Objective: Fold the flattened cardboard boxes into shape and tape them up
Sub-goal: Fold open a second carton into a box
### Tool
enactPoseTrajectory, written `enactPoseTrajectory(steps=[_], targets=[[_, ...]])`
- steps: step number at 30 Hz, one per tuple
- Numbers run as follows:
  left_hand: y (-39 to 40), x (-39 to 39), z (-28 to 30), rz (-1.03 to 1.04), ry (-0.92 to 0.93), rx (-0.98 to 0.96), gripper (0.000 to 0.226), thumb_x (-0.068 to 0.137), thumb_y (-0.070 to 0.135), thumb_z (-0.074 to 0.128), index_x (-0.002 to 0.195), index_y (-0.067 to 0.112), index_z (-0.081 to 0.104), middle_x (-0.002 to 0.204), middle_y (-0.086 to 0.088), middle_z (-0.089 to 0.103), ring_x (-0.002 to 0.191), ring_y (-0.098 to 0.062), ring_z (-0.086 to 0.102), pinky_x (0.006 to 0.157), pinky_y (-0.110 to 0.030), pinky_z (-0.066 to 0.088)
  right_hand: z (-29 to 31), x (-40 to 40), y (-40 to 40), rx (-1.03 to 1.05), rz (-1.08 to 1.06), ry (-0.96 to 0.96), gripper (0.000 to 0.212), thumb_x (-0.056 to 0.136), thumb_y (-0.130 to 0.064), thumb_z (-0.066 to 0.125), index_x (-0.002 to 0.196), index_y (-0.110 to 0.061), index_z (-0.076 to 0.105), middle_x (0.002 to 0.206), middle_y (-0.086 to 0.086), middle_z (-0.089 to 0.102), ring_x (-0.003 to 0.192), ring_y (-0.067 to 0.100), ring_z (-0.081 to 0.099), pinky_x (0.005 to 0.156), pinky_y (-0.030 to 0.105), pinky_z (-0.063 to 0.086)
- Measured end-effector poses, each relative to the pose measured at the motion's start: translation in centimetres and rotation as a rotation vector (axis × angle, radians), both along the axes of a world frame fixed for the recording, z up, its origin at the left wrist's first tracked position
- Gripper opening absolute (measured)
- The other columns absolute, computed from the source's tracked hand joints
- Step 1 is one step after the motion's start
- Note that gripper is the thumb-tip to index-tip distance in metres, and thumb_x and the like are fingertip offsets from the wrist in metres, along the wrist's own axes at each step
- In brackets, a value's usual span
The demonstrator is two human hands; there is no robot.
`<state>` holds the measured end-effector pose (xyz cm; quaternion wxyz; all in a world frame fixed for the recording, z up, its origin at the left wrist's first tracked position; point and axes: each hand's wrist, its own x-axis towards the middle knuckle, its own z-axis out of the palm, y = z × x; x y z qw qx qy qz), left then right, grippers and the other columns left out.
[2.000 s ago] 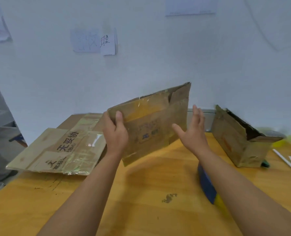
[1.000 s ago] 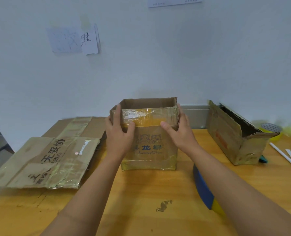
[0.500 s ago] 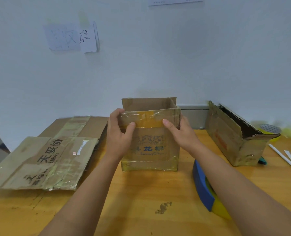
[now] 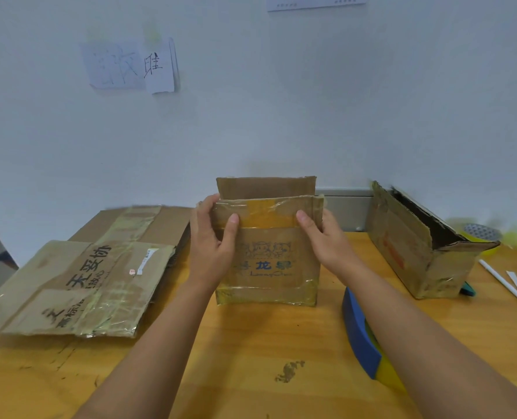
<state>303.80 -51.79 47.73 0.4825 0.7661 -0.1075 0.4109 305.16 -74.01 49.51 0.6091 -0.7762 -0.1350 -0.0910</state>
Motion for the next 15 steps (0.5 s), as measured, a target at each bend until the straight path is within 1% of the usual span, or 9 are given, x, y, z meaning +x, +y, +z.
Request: enactPoseTrajectory(steps=[2,4,6,8,9,11,12,14,15], targets=[[0.0,0.2,-0.1,0.038,0.009,0.011,0.049,0.096,0.049,0.053,0.14,0.045,0.034,0.134,0.011,0.044,0.122,0.008,0.042,0.09,-0.003,0.035,-0.3,0.2,0.1,-0.012,-0.035,-0.03,0.041,0.09,-0.066,0.05,0.115,-0.037,0.063,0.124,-0.007,0.061,0.118,0.011,0.057,0.102,0.043,0.047],[0.1,0.4,-0.1,0.058,0.038,0.008,0.052,0.096,0.047,0.054,0.143,0.047,0.031,0.14,0.017,0.038,0.125,0.021,0.031,0.091,0.005,0.027,-0.6,0.3,0.2,-0.014,-0.087,-0.044,0.033,0.092,-0.063,0.051,0.108,-0.036,0.06,0.108,-0.013,0.061,0.102,0.008,0.058,0.086,0.031,0.046],[0.0,0.4,-0.2,0.07,0.066,0.017,0.055,0.096,0.048,0.054,0.144,0.049,0.028,0.143,0.019,0.035,0.125,0.026,0.025,0.091,0.003,0.025,-1.0,0.6,0.3,-0.001,-0.133,-0.017,0.047,0.094,-0.06,0.054,0.131,-0.031,0.049,0.122,-0.02,0.054,0.111,0.007,0.054,0.087,0.027,0.042],[-0.1,0.4,-0.1,0.067,0.094,-0.009,0.056,0.096,0.045,0.057,0.144,0.052,0.028,0.143,0.017,0.033,0.123,0.022,0.028,0.093,-0.006,0.026,-1.2,0.8,0.4,0.013,-0.18,0.003,0.071,0.096,-0.052,0.058,0.154,-0.031,0.023,0.136,-0.018,0.039,0.12,0.006,0.043,0.094,0.028,0.036],[-0.1,0.4,0.0,0.063,0.113,-0.034,0.057,0.096,0.043,0.059,0.143,0.053,0.028,0.144,0.015,0.033,0.123,0.016,0.032,0.093,-0.01,0.028,-1.2,0.9,0.5,0.021,-0.19,0.005,0.076,0.097,-0.048,0.059,0.157,-0.033,0.015,0.14,-0.015,0.038,0.122,0.007,0.041,0.095,0.029,0.034],[-0.2,0.4,0.3,0.062,0.154,-0.06,0.057,0.095,0.04,0.06,0.142,0.054,0.03,0.148,0.01,0.03,0.127,0.001,0.036,0.091,-0.015,0.032,-1.1,1.1,0.6,0.04,-0.198,0.013,0.079,0.097,-0.043,0.06,0.158,-0.036,0.01,0.151,-0.01,0.037,0.129,0.01,0.041,0.098,0.03,0.033],[-0.2,0.5,0.4,0.059,0.174,-0.056,0.058,0.095,0.038,0.06,0.142,0.054,0.031,0.15,0.01,0.029,0.127,0.0,0.037,0.089,-0.012,0.032,-1.1,1.2,0.7,0.049,-0.206,0.019,0.079,0.097,-0.042,0.06,0.158,-0.037,0.01,0.155,-0.009,0.036,0.133,0.013,0.04,0.1,0.03,0.033],[-0.1,0.6,0.9,0.053,0.212,-0.009,0.06,0.093,0.034,0.059,0.144,0.051,0.031,0.151,0.011,0.026,0.12,0.009,0.038,0.081,-0.008,0.034,-1.2,1.3,0.9,0.065,-0.225,0.035,0.078,0.096,-0.04,0.06,0.157,-0.04,0.011,0.157,-0.007,0.034,0.137,0.017,0.04,0.101,0.032,0.034],[-0.1,0.7,1.3,0.061,0.239,0.041,0.062,0.092,0.033,0.058,0.145,0.049,0.031,0.151,0.012,0.025,0.121,0.01,0.038,0.081,-0.011,0.036,-1.2,1.4,1.0,0.066,-0.231,0.039,0.078,0.096,-0.04,0.06,0.157,-0.04,0.011,0.157,-0.006,0.034,0.136,0.018,0.041,0.102,0.034,0.036]])
